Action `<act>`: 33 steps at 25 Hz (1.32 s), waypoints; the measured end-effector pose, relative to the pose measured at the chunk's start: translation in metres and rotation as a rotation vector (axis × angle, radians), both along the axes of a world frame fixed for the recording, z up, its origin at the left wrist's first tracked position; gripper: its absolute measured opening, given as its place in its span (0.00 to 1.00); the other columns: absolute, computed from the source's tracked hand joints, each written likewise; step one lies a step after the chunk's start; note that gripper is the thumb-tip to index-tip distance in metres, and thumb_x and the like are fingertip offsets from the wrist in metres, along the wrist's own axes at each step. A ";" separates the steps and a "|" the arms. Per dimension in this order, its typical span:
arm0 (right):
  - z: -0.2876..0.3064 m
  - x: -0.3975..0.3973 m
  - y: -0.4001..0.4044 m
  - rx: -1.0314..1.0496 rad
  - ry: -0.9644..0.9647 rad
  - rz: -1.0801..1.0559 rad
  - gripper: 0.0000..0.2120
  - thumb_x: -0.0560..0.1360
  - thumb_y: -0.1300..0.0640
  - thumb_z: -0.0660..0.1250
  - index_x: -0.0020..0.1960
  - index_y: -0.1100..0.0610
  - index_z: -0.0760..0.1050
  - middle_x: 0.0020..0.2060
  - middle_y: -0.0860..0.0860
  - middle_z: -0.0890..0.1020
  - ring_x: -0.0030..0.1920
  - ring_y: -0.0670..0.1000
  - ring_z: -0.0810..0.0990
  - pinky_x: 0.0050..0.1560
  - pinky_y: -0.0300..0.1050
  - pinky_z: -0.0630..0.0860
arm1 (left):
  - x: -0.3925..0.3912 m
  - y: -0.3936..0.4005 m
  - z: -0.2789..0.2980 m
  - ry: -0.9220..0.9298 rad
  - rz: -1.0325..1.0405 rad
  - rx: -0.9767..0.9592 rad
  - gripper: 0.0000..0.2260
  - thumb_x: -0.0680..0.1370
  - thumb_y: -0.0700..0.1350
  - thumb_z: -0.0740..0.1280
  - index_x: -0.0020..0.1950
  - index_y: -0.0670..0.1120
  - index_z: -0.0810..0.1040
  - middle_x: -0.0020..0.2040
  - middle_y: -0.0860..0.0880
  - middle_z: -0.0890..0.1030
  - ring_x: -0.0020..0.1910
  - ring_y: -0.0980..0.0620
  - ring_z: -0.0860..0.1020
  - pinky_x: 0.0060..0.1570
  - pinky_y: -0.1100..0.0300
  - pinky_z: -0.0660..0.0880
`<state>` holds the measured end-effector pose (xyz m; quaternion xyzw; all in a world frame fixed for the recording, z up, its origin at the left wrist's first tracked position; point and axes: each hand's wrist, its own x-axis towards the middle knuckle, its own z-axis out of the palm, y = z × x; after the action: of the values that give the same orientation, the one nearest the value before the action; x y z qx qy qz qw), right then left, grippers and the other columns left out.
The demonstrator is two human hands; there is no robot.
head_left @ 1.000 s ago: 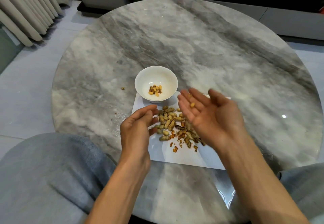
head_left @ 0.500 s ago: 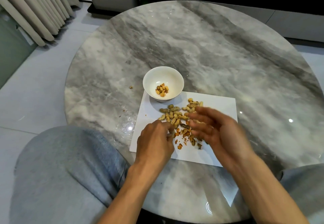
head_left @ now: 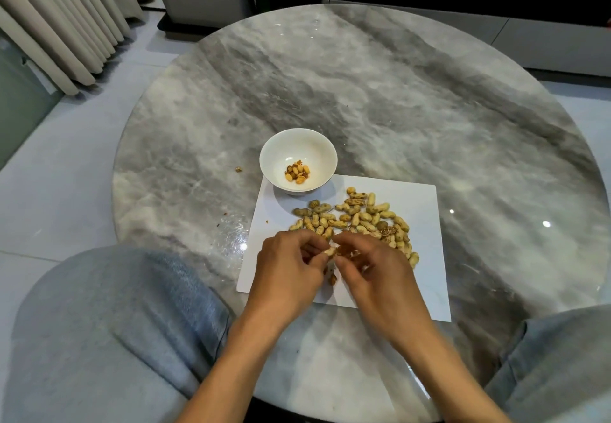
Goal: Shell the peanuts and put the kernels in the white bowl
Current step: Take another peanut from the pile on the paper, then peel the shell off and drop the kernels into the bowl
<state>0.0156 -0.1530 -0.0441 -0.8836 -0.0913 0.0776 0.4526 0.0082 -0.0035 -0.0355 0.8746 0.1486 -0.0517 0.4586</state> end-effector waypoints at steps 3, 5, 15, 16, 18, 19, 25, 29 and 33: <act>0.003 0.006 -0.002 -0.038 -0.181 0.084 0.13 0.76 0.59 0.72 0.60 0.49 0.82 0.47 0.44 0.84 0.46 0.41 0.79 0.46 0.30 0.74 | 0.001 0.004 0.016 0.036 0.053 -0.306 0.08 0.74 0.38 0.74 0.42 0.52 0.85 0.38 0.54 0.85 0.40 0.60 0.83 0.42 0.68 0.78; 0.008 0.011 -0.004 -0.030 -0.280 0.057 0.10 0.76 0.57 0.72 0.57 0.50 0.83 0.44 0.43 0.84 0.43 0.40 0.79 0.43 0.30 0.73 | 0.002 0.004 0.025 0.043 0.104 -0.475 0.08 0.75 0.36 0.73 0.42 0.50 0.86 0.39 0.52 0.86 0.40 0.58 0.83 0.40 0.68 0.78; 0.034 0.004 -0.003 0.414 0.117 -0.034 0.12 0.79 0.58 0.67 0.50 0.41 0.85 0.39 0.43 0.86 0.36 0.44 0.81 0.37 0.42 0.77 | 0.005 -0.004 0.032 0.003 0.146 -0.754 0.05 0.74 0.35 0.72 0.45 0.43 0.86 0.40 0.48 0.87 0.39 0.58 0.83 0.38 0.69 0.76; 0.035 0.004 -0.004 0.454 0.142 -0.070 0.12 0.78 0.61 0.68 0.51 0.45 0.85 0.40 0.42 0.87 0.37 0.42 0.81 0.37 0.36 0.76 | 0.005 -0.004 0.031 -0.005 0.126 -0.747 0.05 0.74 0.35 0.72 0.45 0.44 0.86 0.41 0.48 0.87 0.41 0.57 0.84 0.39 0.69 0.76; 0.035 0.004 -0.005 0.457 0.131 -0.105 0.11 0.77 0.63 0.69 0.54 0.50 0.85 0.42 0.42 0.87 0.41 0.40 0.83 0.41 0.32 0.76 | 0.005 -0.007 0.029 -0.013 0.115 -0.740 0.06 0.74 0.36 0.72 0.45 0.45 0.86 0.42 0.48 0.87 0.42 0.56 0.84 0.41 0.68 0.77; 0.035 0.004 -0.005 0.431 0.115 -0.098 0.11 0.77 0.63 0.70 0.55 0.50 0.85 0.44 0.41 0.87 0.43 0.39 0.84 0.43 0.31 0.76 | 0.005 -0.007 0.028 -0.011 0.134 -0.748 0.06 0.74 0.35 0.72 0.45 0.45 0.86 0.42 0.49 0.87 0.41 0.57 0.84 0.40 0.69 0.77; 0.036 0.006 -0.005 0.404 0.156 -0.132 0.11 0.76 0.62 0.71 0.48 0.46 0.85 0.42 0.41 0.87 0.44 0.42 0.85 0.45 0.35 0.80 | 0.007 -0.011 0.026 0.055 0.213 -0.764 0.04 0.76 0.38 0.72 0.46 0.44 0.86 0.42 0.47 0.87 0.41 0.55 0.84 0.40 0.66 0.78; 0.029 0.006 -0.008 0.579 0.366 -0.298 0.09 0.77 0.62 0.69 0.46 0.52 0.86 0.38 0.55 0.86 0.36 0.50 0.82 0.40 0.43 0.81 | 0.008 -0.010 0.021 0.121 0.269 -0.757 0.06 0.78 0.41 0.69 0.47 0.47 0.86 0.44 0.48 0.87 0.41 0.53 0.82 0.43 0.59 0.78; 0.027 0.006 -0.004 0.689 0.444 -0.288 0.08 0.77 0.63 0.69 0.46 0.58 0.87 0.38 0.60 0.85 0.36 0.52 0.80 0.41 0.43 0.78 | 0.006 -0.013 0.021 0.134 0.161 -0.765 0.08 0.78 0.39 0.68 0.48 0.47 0.87 0.45 0.47 0.87 0.47 0.48 0.84 0.50 0.55 0.80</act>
<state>0.0211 -0.1573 -0.0173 -0.6467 0.1118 0.1671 0.7358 0.0139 -0.0166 -0.0143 0.6208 0.2165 -0.1243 0.7432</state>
